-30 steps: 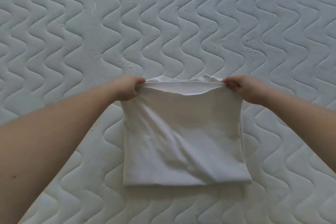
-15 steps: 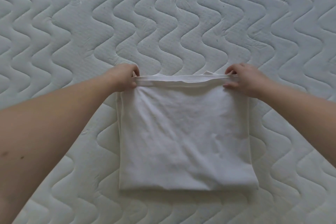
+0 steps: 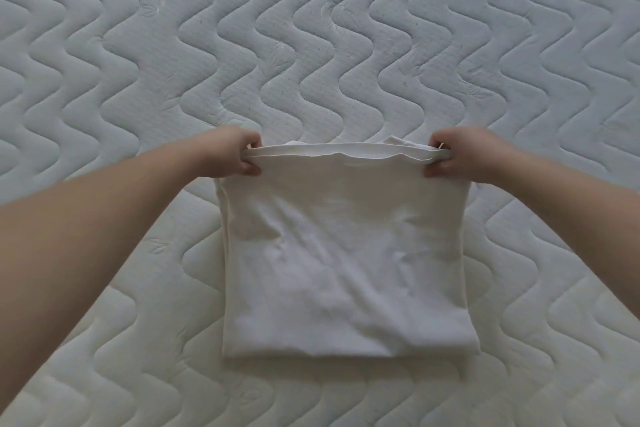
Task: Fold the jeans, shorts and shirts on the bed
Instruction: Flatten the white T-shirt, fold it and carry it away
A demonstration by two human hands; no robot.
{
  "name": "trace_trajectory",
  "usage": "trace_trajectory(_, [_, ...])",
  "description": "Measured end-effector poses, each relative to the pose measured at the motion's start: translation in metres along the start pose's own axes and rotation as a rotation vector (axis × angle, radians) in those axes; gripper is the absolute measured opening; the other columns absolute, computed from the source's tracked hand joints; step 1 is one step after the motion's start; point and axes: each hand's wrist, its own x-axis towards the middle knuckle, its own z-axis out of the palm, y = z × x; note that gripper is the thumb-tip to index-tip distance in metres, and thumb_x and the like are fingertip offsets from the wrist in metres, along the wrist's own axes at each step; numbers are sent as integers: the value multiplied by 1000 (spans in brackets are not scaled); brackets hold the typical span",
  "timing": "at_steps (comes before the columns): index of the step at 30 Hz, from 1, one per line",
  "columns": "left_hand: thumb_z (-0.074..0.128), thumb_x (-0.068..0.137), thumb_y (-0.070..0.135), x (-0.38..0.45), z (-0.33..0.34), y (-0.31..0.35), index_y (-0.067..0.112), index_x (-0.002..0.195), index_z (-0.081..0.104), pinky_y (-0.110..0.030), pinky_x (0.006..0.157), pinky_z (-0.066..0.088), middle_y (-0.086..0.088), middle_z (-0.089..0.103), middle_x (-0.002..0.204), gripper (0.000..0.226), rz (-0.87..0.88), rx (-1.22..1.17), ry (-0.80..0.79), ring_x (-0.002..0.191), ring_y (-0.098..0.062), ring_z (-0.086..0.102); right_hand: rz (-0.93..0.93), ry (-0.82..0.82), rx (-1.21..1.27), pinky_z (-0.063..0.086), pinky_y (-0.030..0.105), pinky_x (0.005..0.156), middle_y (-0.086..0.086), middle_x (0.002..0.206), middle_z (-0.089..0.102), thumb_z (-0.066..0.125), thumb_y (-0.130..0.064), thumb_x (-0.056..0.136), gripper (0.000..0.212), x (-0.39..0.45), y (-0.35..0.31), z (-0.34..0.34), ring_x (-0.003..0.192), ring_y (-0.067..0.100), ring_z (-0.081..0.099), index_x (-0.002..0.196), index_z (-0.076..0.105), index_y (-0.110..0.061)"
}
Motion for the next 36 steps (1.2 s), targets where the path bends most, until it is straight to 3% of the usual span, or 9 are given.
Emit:
trace_trajectory(4, [71,87,29,-26,-15,7,24,88,65,-31,67,43,7,61,78,8,78,89,-1,77,-19,57,-41,38,3,44,29,63,-4,83,65,75,-39,79,16,-29,-8,-17,81,19,58,90,67,-31])
trace_trajectory(8, [68,89,27,-70,-49,21,35,72,62,-29,65,43,11,63,68,20,106,65,16,68,-12,57,-54,91,58,45,30,66,0,76,64,76,-40,79,14,-66,-19,-48,75,19,57,83,70,-29])
trace_trajectory(11, [67,90,28,-111,-87,32,33,79,68,-28,66,45,9,66,72,12,96,56,102,70,-13,58,-62,166,91,39,23,58,-9,67,58,77,-42,78,20,-96,-34,-89,66,6,52,66,61,-38])
trace_trajectory(15, [66,90,28,-167,-153,48,34,75,67,-26,61,41,10,64,70,16,96,78,304,70,-10,57,-129,334,56,37,24,54,-8,63,57,76,-39,80,17,-129,-62,-152,64,4,51,70,65,-30])
trace_trajectory(21, [65,90,32,-218,-196,65,41,72,61,-28,56,37,11,56,63,20,124,244,466,63,-9,51,-280,595,-117,44,37,60,6,64,56,66,-28,89,12,-163,-81,-192,65,31,50,87,71,-17])
trace_trajectory(25, [64,89,25,-202,-147,54,23,90,69,-31,56,34,-5,57,66,6,206,376,632,64,-33,56,-330,722,-369,50,42,59,19,77,70,64,-10,88,15,-158,-66,-140,66,41,65,99,74,-13])
trace_trajectory(29, [70,75,5,-174,-41,40,17,84,66,-29,49,31,-14,62,64,15,193,428,699,53,-36,59,-335,809,-307,58,46,63,21,89,74,73,10,69,28,-146,-43,-42,73,40,71,94,74,-4])
trace_trajectory(33, [74,66,-5,-166,96,39,11,79,66,-33,46,44,-11,62,64,22,165,313,602,56,-34,61,-317,657,-365,56,40,55,20,87,74,82,15,49,44,-156,-23,79,70,35,72,90,74,3])
trace_trajectory(36, [75,58,-9,-168,177,49,9,79,69,-33,49,50,-14,66,69,28,132,233,564,59,-33,65,-278,564,-380,57,38,58,18,88,73,73,11,60,32,-170,-10,145,80,33,73,90,73,3])
